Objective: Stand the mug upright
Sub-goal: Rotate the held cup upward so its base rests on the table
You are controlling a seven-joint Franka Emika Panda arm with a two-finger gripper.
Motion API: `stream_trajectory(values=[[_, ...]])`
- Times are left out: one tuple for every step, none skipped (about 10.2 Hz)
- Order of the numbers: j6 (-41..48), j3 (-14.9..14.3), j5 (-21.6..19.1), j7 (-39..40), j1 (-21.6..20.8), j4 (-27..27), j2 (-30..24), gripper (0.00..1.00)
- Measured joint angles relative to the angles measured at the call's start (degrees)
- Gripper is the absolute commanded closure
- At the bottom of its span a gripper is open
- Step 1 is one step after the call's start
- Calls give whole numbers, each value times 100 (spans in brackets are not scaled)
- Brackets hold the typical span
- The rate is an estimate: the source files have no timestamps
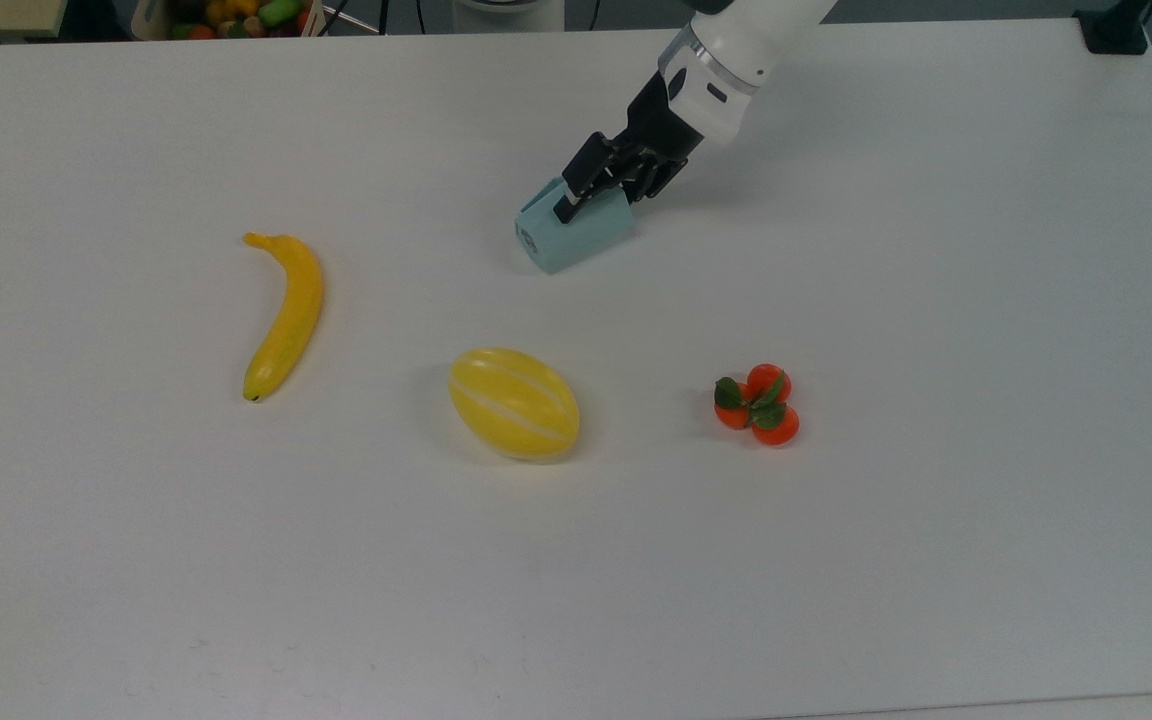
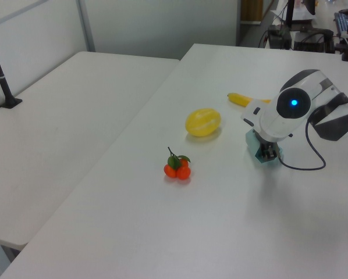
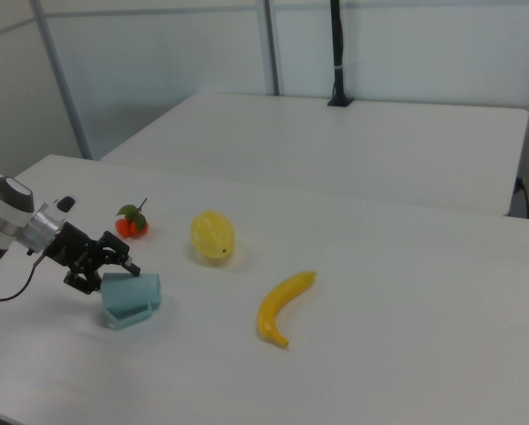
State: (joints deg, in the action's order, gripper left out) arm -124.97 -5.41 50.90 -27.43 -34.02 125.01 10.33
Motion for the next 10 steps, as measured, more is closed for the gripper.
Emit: stream_trajectory(values=[[2,-3,76,-28,3,-44,-25,100],[3,-6,88,-28,5,-66,-74,100],[11,-17,117,-28,8,-91,-122,100],[11,-32,117,-29,20,-121,-148,100],[7,-48,105,-55,61,-176,-157,100],[-2,-53,40,-77,140,-242,-162,100],[-64,-57,-116,-85,256,-344,-166,100],[-144,-62,-310,-97,390,-471,-167,100],[-254,-67,-570,-102,563,-645,-168,100],[-427,-71,-858,-97,757,-828,-171,100]])
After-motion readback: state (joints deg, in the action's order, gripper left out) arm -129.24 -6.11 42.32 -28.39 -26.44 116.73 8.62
